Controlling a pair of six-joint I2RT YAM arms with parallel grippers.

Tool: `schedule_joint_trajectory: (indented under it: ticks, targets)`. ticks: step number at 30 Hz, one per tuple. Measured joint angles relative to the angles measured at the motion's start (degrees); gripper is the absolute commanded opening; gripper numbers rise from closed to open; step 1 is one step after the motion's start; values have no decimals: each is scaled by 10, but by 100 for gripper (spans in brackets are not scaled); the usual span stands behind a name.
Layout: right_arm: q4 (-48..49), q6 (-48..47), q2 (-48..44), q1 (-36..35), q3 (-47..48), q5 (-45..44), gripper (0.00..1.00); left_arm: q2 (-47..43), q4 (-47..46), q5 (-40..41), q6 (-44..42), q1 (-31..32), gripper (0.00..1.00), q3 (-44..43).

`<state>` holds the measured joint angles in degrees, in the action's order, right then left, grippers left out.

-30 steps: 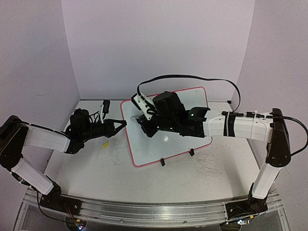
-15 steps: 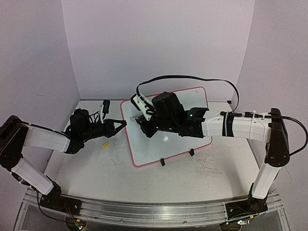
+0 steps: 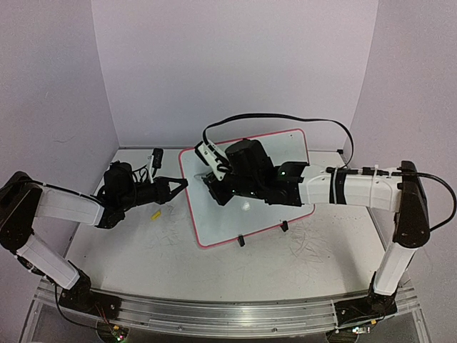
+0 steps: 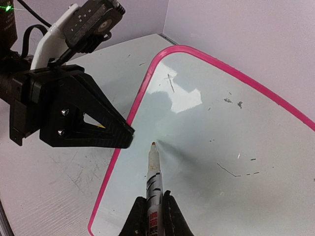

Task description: Write a sentence on the whiteboard

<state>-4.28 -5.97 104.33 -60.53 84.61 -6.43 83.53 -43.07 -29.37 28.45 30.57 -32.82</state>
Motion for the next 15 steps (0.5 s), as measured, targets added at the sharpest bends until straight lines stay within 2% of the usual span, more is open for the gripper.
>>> schedule_joint_trajectory:
  ticks: [6,15]
  targets:
    - [2,0,0,0,0,-12,0,0,0,0,0,0,0,0]
    - [6,-3,2,-3,3,21,0,0,0,0,0,0,0,0]
